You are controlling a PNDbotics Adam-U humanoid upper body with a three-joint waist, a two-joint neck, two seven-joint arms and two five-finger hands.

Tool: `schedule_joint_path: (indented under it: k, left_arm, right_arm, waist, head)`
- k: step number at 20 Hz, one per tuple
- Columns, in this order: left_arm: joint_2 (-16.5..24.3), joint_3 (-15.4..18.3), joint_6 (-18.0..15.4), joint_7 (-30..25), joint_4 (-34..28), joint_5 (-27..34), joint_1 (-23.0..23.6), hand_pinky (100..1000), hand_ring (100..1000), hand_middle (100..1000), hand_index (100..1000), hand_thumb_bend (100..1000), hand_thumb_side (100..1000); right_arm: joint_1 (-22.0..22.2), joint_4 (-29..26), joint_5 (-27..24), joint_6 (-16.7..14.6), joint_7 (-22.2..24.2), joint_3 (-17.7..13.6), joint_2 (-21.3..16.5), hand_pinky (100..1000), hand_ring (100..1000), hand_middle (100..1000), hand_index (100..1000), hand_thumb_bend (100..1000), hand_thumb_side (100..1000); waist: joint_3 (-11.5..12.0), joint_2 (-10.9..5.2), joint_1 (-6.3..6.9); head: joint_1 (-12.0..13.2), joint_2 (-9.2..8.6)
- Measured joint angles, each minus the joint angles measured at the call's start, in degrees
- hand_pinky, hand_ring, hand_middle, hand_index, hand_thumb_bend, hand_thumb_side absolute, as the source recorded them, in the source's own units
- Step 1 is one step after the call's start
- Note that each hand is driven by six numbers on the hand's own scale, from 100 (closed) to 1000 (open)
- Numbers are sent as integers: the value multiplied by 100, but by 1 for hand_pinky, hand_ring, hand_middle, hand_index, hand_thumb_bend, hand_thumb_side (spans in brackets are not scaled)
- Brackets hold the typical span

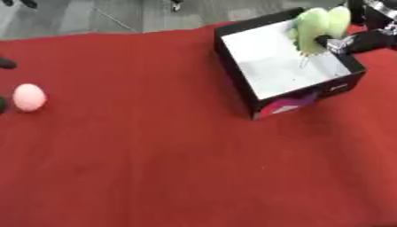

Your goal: Pick up the objects with one hand, pass them to the other hand, and then place them into the box on the other side of the table.

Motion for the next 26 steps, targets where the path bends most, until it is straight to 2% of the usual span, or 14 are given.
schedule_joint_path:
  k: [3,8,13,17,21,23,25,26]
  left_arm:
    - [0,1,4,4,1,-18,0,1000,655,527,738,936,332]
    - [0,1,4,3,3,-45,0,1000,655,528,738,934,333]
    - [-1,30,-1,8,3,-54,5,1000,655,528,739,934,332]
    - [0,37,-14,22,1,-68,14,1000,656,529,739,931,333]
    - [1,50,-26,33,-2,-91,20,1000,658,530,740,925,331]
    - [57,70,-40,42,-6,-118,35,1000,664,535,744,915,327]
    - [171,88,-62,48,-20,-192,43,1000,678,547,755,901,326]
    - [255,105,-72,40,-33,-255,41,1000,685,552,763,896,324]
  right_arm:
    - [-47,142,115,-166,111,-45,0,833,827,759,687,410,100]
    - [-137,337,592,-364,24,-89,0,912,975,975,892,618,107]
    - [-132,381,1122,-586,-204,-172,-1,923,1000,1000,926,680,128]
    - [-106,350,1290,-692,-406,-214,-28,921,1000,1000,927,679,131]
    - [-80,172,1211,-700,-529,-250,-95,916,1000,1000,922,643,146]
    - [-50,7,992,-618,-621,-302,-129,914,1000,1000,915,579,203]
    - [11,-204,651,-438,-792,-364,-186,913,1000,1000,916,427,225]
    - [35,-338,468,-328,-902,-394,-220,913,1000,1000,918,391,228]
  waist:
    - [0,5,0]
    - [2,6,0]
    - [3,6,0]
    - [-13,6,0]
    - [-44,7,0]
    - [-57,7,0]
    - [-65,7,0]
    - [-66,7,0]
  head:
    - [-8,-4]
    - [-27,-50]
    - [-24,-52]
    - [12,-57]
    - [137,-146]
    - [275,-209]
    - [460,-291]
    - [563,-331]
